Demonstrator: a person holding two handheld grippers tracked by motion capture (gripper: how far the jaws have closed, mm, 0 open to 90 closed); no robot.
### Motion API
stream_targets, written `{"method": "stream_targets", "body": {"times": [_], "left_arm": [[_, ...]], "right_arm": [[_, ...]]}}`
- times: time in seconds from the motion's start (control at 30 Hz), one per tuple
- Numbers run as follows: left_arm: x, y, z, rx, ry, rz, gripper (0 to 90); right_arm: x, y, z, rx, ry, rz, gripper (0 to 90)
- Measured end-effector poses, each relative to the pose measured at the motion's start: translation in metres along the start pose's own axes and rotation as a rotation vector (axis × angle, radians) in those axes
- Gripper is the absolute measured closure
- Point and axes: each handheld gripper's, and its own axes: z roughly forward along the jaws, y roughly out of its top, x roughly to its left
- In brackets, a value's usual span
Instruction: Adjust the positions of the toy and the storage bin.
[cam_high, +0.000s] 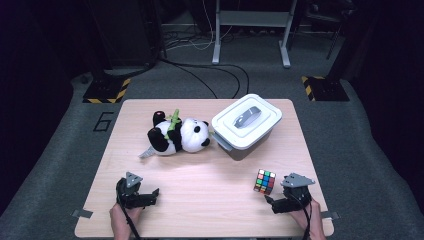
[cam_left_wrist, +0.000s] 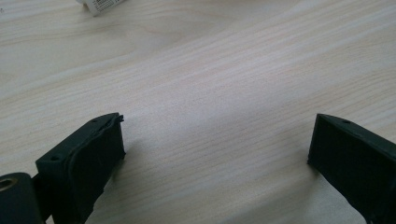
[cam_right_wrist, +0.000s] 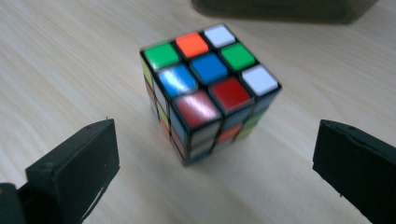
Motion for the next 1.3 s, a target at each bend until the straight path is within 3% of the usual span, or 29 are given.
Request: {"method": "stream_targets", "body": {"times": [0.17,0.33,0.47,0.57,0.73,0.87,0.97,1.3], "left_arm": [[0.000,0.000,0.000,0.000,0.001,0.001,3.4],[0.000,0.000,0.000,0.000,-0.001,0.001,3.5],[0.000,0.000,0.000,-0.002,-0.005,0.007,4.6],[0.000,0.000,0.000,-0.002,-0.007,0.009,4.8],[0.000,0.000,0.000,-0.003,-0.007,0.009,4.8],[0.000,0.000,0.000,-0.004,-0.008,0.010,5.0],[0.000,0.000,0.000,-0.004,-0.008,0.010,5.1],[0.000,0.000,-0.001,-0.005,-0.007,0.011,5.5]], "right_arm": [[-0.002,0.015,0.010,-0.004,0.045,-0.041,1.1],[-0.009,0.019,0.018,-0.014,0.134,-0.065,6.4],[-0.013,0.020,0.023,-0.026,0.140,-0.078,13.8],[-0.014,0.022,0.027,-0.010,0.130,-0.086,13.4],[-0.014,0.026,0.034,0.008,0.156,-0.085,16.4],[-0.011,0.025,0.036,0.011,0.144,-0.074,19.0],[-0.009,0.023,0.034,0.001,0.126,-0.070,31.9],[0.000,0.019,0.032,-0.028,0.083,-0.022,33.2]]}}
